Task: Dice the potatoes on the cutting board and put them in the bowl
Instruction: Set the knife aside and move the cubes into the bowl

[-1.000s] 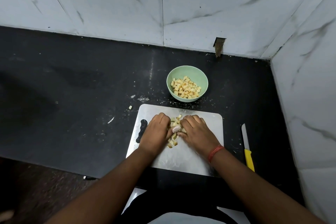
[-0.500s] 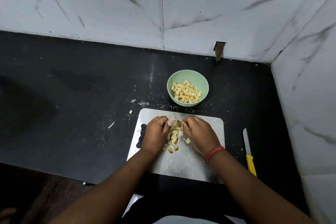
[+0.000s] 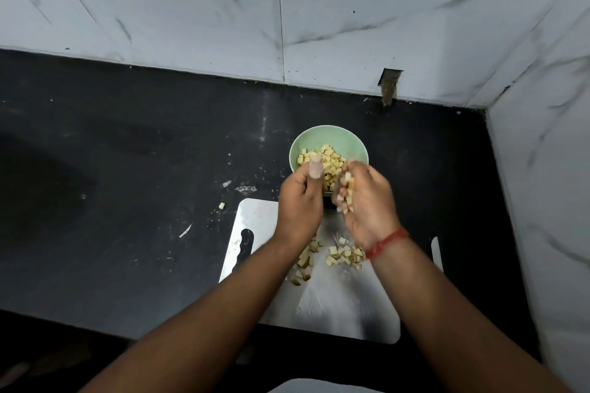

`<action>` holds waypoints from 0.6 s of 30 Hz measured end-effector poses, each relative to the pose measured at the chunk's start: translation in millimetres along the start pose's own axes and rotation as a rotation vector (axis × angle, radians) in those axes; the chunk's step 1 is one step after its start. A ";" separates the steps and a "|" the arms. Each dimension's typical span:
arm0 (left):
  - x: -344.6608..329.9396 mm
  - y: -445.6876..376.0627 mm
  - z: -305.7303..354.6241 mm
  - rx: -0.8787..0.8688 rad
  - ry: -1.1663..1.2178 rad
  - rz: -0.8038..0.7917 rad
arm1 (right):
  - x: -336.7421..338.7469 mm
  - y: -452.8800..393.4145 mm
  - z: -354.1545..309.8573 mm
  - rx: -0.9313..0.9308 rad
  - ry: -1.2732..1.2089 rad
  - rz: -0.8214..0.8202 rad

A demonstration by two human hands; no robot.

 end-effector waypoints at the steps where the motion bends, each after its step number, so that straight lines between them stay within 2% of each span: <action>1: -4.2 -11.2 6.9 -0.001 -0.018 0.009 | -7.0 -6.6 -11.2 0.014 -0.048 0.008; 3: -11.7 -35.6 9.2 0.007 -0.092 0.006 | -17.7 -25.7 -31.9 0.079 -0.043 0.056; 4: -14.3 -48.5 4.4 0.016 -0.157 -0.013 | -19.9 -37.7 -40.5 0.144 0.078 0.102; 7: -18.3 -75.2 -15.0 0.067 -0.348 -0.133 | -28.6 -66.6 -51.9 0.311 0.735 0.154; 9: -15.4 -83.2 -24.9 0.118 -0.390 -0.174 | -29.3 -74.4 -51.0 0.368 0.980 0.138; 13: -7.2 -84.1 -24.2 0.155 -0.366 -0.192 | -29.7 -68.7 -52.8 0.506 1.147 0.143; 18: -5.0 -74.8 -20.2 0.126 -0.294 -0.257 | -30.9 -61.4 -46.1 0.579 1.313 0.099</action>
Point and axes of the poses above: each hand's wrist, its own y-axis away from the middle knuckle, its own x-axis out of the back of the hand, z = x × y, the point moved 6 cm from there along -y, towards the middle knuckle, and after that the axes turned 10 degrees about -x, right-handed, at the moved point
